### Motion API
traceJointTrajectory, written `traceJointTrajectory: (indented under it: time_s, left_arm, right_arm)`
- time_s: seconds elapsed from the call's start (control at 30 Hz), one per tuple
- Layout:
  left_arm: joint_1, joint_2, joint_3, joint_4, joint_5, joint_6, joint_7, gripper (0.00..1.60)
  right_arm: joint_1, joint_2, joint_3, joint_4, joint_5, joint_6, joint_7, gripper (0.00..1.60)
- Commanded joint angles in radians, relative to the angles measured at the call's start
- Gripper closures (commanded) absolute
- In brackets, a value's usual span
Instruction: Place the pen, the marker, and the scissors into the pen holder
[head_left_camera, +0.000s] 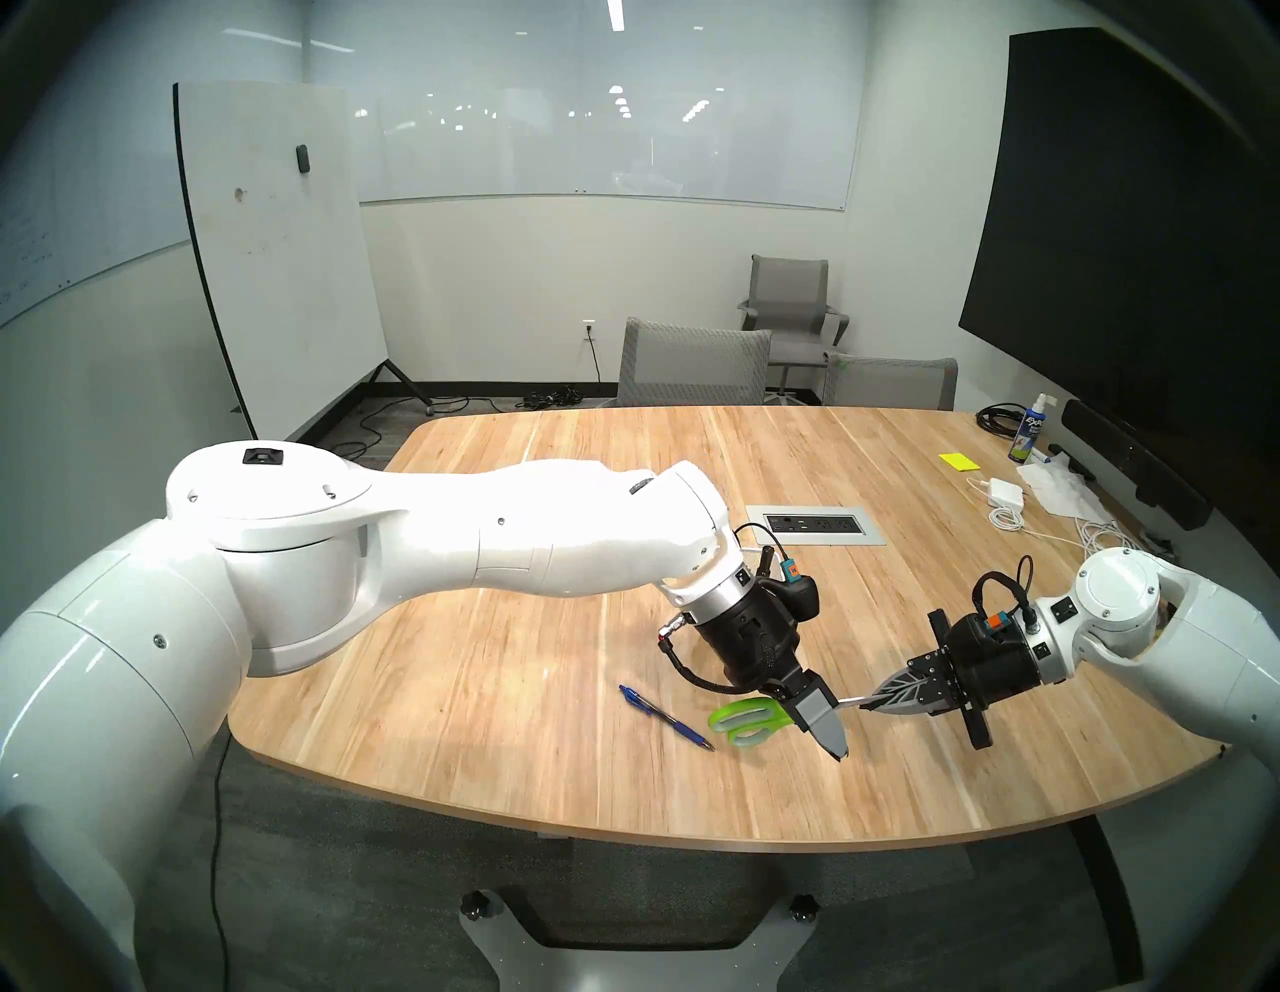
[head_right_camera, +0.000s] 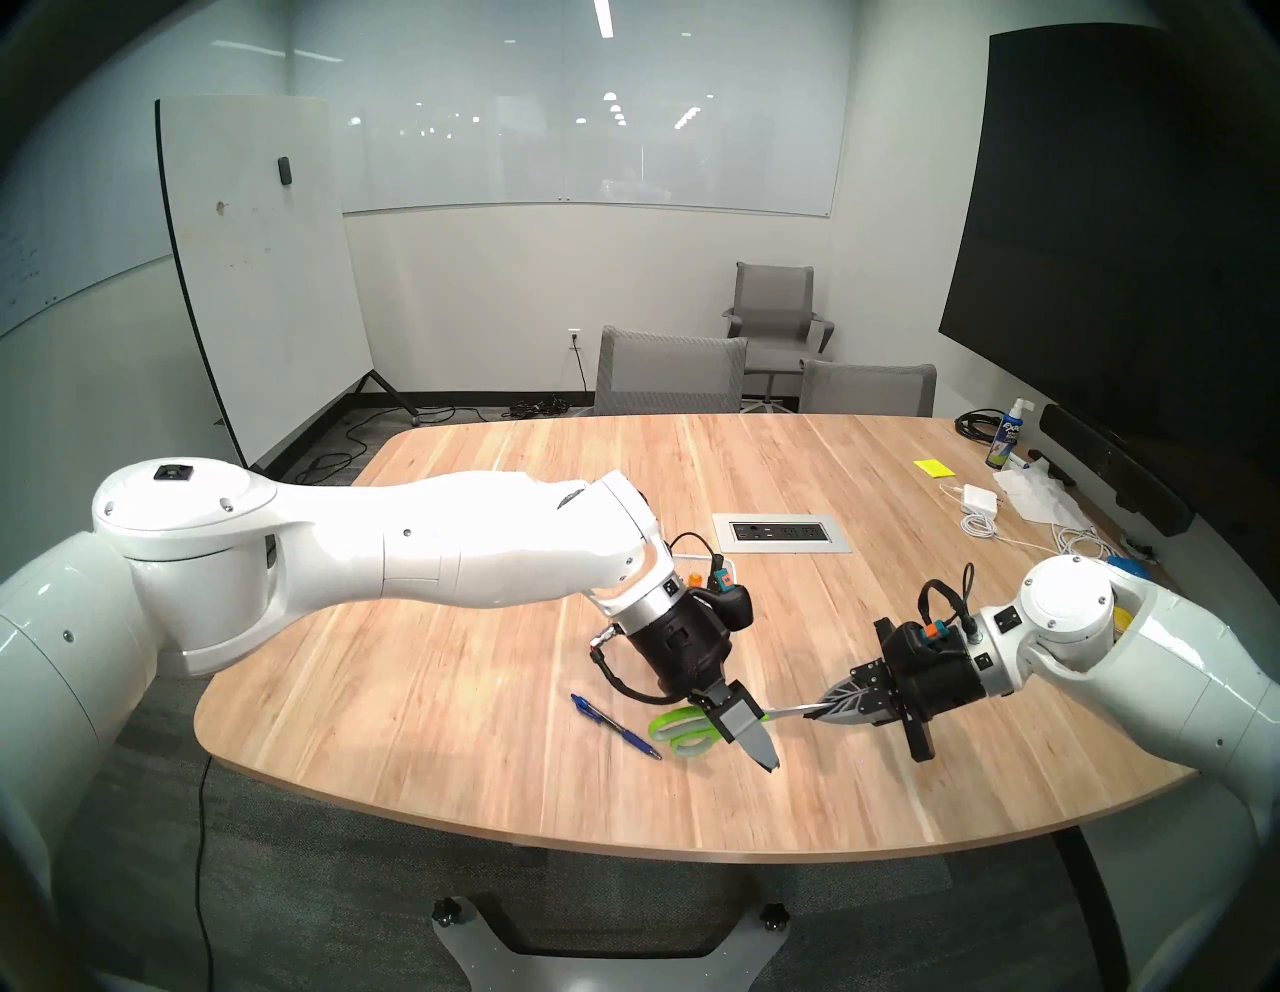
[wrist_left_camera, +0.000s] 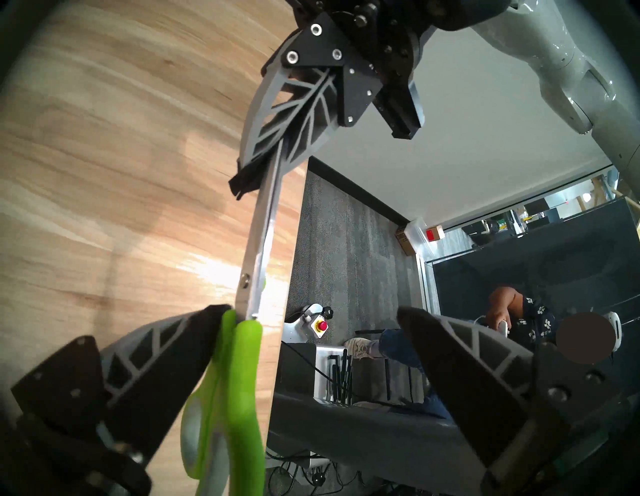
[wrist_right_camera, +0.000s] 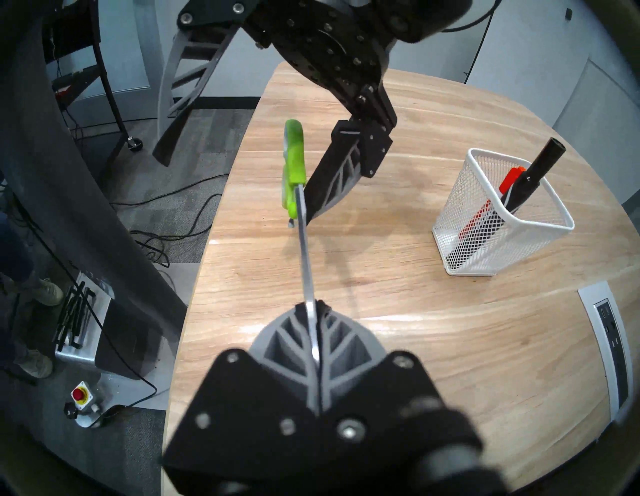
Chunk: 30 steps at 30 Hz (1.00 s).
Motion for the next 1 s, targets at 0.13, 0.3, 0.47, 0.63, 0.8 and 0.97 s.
traceJointTrajectory:
  time_s: [0.13,0.3,0.47,0.63,0.8,0.97]
  left_arm:
    - [0.032,0.09,-0.039,-0.105,-0.049,-0.026,0.078,0.0]
    - [0.044,0.109,-0.046,-0.132,-0.061,-0.039,0.107,0.0]
    - [0.055,0.126,-0.052,-0.155,-0.069,-0.054,0.133,0.0]
    - [0.065,0.145,-0.056,-0.181,-0.076,-0.066,0.156,0.0]
    - [0.071,0.155,-0.058,-0.196,-0.079,-0.074,0.172,0.0]
    - [0.074,0.164,-0.06,-0.209,-0.082,-0.079,0.189,0.0]
  right_arm:
    - [0.03,-0.018,0.022,0.029,0.045,0.042,0.028,1.6]
    - [0.05,-0.035,0.028,0.054,0.06,0.079,0.067,1.6]
    - [0.067,-0.051,0.034,0.074,0.063,0.107,0.084,1.6]
    - [0.071,-0.059,0.039,0.082,0.062,0.123,0.092,1.6]
    - [0.076,-0.07,0.043,0.091,0.059,0.134,0.097,1.6]
    - [0.085,-0.082,0.046,0.106,0.052,0.143,0.101,1.6]
